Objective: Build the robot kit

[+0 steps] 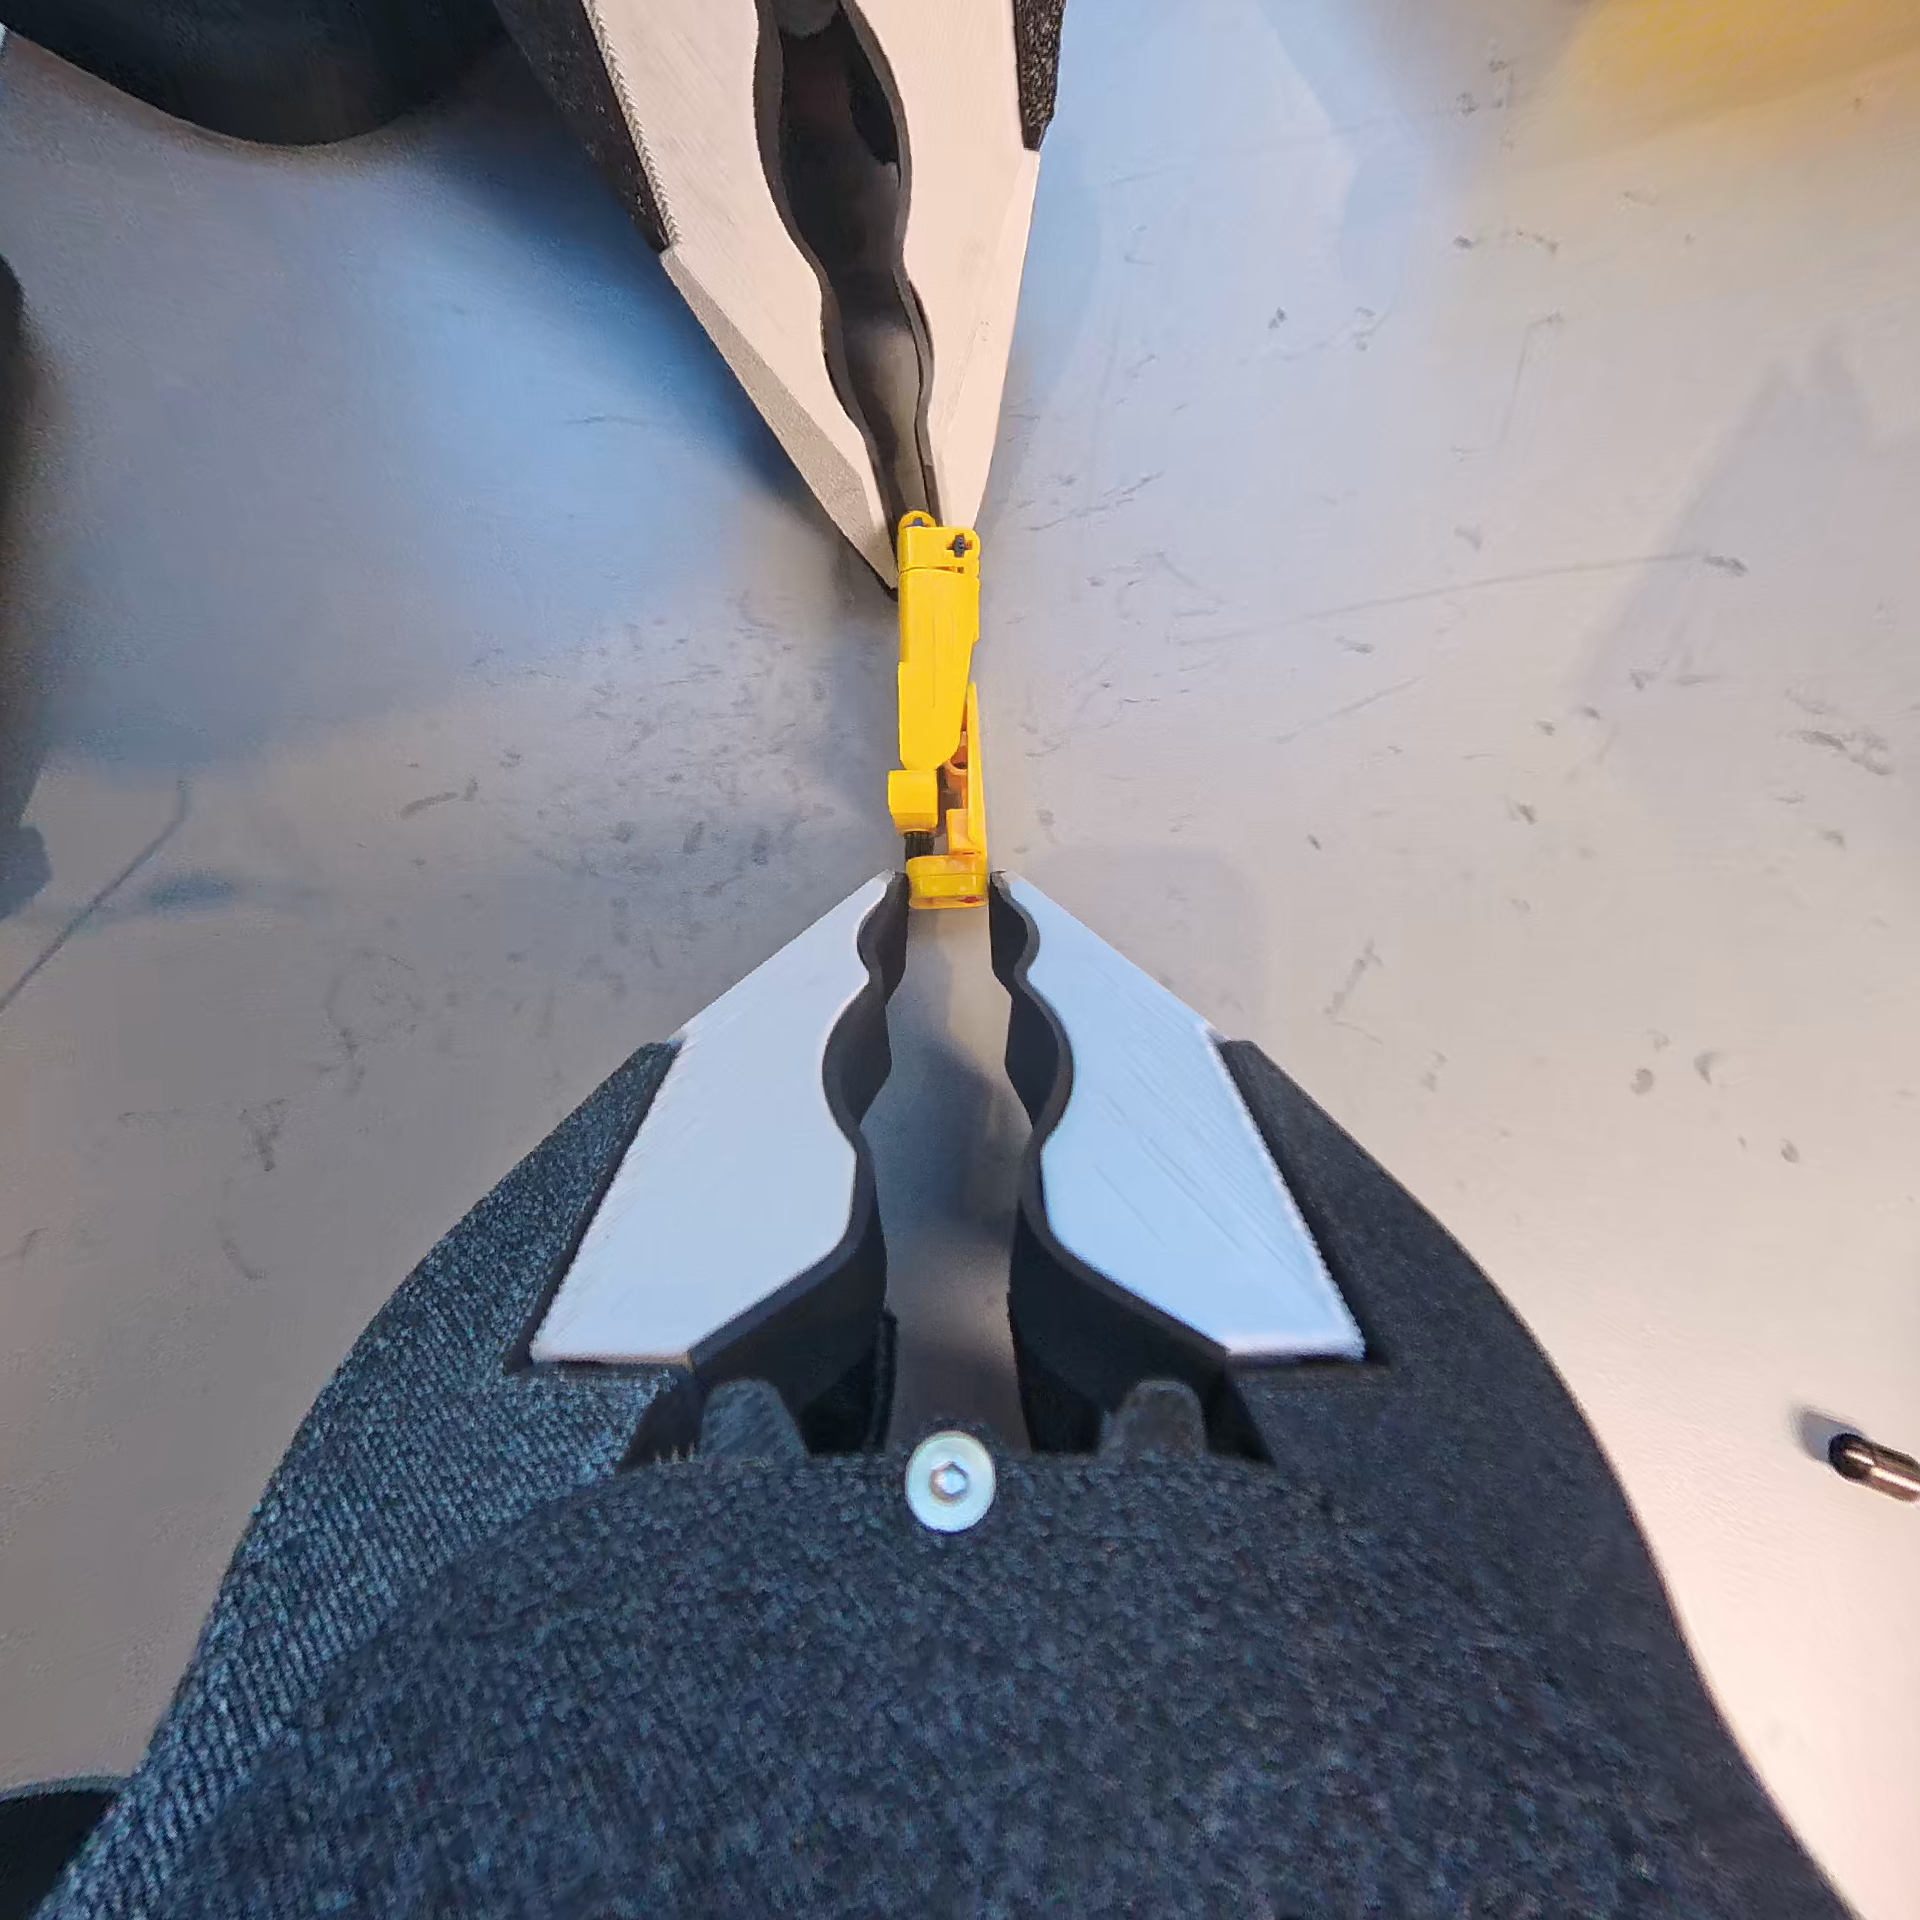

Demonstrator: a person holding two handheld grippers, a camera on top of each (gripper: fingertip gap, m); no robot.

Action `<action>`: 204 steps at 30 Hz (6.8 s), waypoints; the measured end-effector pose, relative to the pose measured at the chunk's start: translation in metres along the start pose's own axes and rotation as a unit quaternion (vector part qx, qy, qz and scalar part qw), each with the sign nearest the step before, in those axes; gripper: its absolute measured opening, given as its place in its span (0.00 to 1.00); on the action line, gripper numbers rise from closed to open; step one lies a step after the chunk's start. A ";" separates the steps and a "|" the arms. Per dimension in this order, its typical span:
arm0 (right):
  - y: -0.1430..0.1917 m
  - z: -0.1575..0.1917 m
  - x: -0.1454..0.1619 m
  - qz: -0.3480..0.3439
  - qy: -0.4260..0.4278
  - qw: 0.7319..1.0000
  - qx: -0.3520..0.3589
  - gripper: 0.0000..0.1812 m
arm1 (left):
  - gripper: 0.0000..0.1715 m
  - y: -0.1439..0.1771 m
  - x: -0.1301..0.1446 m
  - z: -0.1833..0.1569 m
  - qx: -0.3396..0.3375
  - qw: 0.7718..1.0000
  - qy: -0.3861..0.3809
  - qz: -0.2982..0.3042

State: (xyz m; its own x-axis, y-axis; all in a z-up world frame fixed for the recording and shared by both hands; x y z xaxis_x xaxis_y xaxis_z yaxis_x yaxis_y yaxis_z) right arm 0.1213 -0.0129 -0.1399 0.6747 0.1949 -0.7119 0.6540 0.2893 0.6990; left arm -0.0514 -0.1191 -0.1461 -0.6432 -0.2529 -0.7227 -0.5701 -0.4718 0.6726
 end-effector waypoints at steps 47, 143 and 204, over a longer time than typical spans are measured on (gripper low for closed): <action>0.011 0.010 -0.022 0.016 0.050 0.996 0.068 0.12 | 0.04 0.029 -0.007 0.014 0.031 0.990 0.134 -0.033; 0.000 0.003 -0.014 -0.105 0.046 0.993 0.026 0.04 | 0.19 0.024 0.022 0.027 -0.002 0.996 0.092 0.001; 0.058 0.025 -0.058 -0.109 0.116 0.987 0.005 0.09 | 0.08 0.020 -0.062 0.009 0.101 0.964 0.022 -0.246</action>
State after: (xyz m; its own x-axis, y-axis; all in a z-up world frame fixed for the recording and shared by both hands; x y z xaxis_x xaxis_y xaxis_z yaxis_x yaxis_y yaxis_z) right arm 0.1289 -0.0308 -0.0564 0.4214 0.3392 -0.8410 0.7789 0.3396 0.5273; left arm -0.0277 -0.1047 -0.0866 -0.2492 -0.0784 -0.9653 -0.8915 -0.3708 0.2603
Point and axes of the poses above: each gripper's, where its closed fingertips meet, y back along the fingers, x out of its underside, z = x × y across the jaws, the point moved 10 cm from there along y, back along the fingers, and after that the axes turned 5 degrees about -y, right-handed, at the moved point
